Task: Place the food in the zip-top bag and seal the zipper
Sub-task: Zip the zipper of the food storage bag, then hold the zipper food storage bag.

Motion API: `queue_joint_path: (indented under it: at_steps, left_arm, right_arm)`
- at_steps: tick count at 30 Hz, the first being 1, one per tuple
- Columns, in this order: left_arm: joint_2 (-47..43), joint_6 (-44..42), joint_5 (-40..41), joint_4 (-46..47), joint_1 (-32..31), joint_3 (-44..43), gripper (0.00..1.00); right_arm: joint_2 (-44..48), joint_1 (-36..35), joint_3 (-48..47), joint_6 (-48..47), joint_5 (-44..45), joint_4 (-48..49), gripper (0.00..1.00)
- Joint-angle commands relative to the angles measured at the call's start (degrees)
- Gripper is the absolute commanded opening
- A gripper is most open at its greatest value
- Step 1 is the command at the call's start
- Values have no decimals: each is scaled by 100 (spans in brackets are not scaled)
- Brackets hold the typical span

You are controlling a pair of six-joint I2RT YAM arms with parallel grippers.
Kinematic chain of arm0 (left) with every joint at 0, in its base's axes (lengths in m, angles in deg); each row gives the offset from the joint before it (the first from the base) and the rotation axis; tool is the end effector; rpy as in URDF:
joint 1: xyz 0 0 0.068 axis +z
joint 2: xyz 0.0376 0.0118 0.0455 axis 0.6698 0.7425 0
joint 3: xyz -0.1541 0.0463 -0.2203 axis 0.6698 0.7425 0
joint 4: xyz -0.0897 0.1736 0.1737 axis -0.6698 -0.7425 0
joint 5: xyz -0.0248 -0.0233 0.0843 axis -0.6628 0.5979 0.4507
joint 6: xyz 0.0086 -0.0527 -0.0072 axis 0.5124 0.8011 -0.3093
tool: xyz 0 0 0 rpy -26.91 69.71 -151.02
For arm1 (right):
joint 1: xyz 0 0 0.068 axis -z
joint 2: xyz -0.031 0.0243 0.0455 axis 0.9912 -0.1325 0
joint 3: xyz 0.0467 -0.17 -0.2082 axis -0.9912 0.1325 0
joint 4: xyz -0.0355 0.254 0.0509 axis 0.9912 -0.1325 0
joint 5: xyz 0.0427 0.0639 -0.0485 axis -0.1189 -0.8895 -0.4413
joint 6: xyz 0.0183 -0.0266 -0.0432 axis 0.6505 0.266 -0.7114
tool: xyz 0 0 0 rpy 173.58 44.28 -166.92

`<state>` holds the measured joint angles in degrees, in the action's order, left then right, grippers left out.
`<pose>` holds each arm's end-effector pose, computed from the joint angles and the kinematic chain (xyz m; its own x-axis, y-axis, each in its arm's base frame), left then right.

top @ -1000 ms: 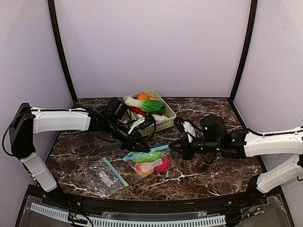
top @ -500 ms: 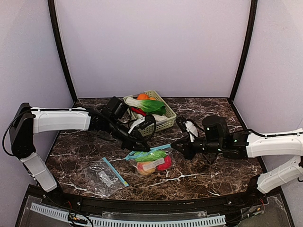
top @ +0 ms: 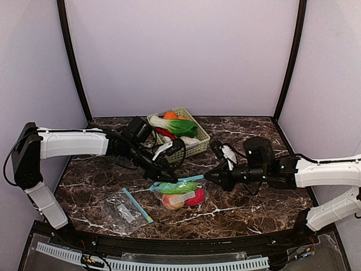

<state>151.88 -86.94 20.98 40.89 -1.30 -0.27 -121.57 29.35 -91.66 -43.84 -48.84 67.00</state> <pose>0.2389 -0.2623 0.2386 -0.2932 0.5228 -0.8005 0.9365 -0.0113 -0.3504 0.1533 0.2154 0.2327 -0.4747 -0.2416 -0.8463 -0.7984 0.5228 0.2986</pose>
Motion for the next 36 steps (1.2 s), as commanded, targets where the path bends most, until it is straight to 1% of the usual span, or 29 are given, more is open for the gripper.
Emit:
queue_joint_path:
  at_steps: [1,3,5,6,8,11,17,20,25,29,32,33,36]
  left_arm:
    - [58,-80,-181,-398,-217,-38,1]
    - [61,-89,-193,-393,-319,-38,1]
    - [34,-102,-194,-372,-360,-38,1]
    - [26,-100,-195,-363,-363,-32,1]
    - [7,-88,-219,-344,-374,-38,1]
    - [-1,-61,-278,-292,-378,-38,1]
    - [2,15,-367,-176,-380,-2,1]
    - [14,59,-401,-125,-384,-3,1]
    - [48,86,-437,-87,-384,-7,1]
    - [51,93,-451,-81,-380,-3,1]
    - [53,101,-442,-65,-384,-3,1]
    - [52,103,-442,-60,-380,1,1]
    - [51,120,-399,-38,-382,5,1]
  right_arm:
    - [-82,109,-380,-337,-943,-124,19]
    - [-151,107,-523,-417,-1189,-126,38]
    - [-217,101,-663,-498,-1374,-117,51]
    - [-240,100,-716,-538,-1452,-124,56]
    - [-360,96,-847,-619,-1667,-143,62]
    - [-678,94,-989,-672,-1859,-172,64]
    - [-1108,56,-966,-528,-2314,176,63]
    - [-1247,7,-934,-437,-2380,334,60]
    - [-1451,-38,-924,-356,-2356,519,48]
    - [-1628,-58,-958,-345,-2323,551,42]
    - [-1717,-62,-999,-344,-2355,559,35]
    - [-1732,-64,-1007,-343,-2355,560,30]
    - [-1751,-66,-1016,-339,-2353,564,24]
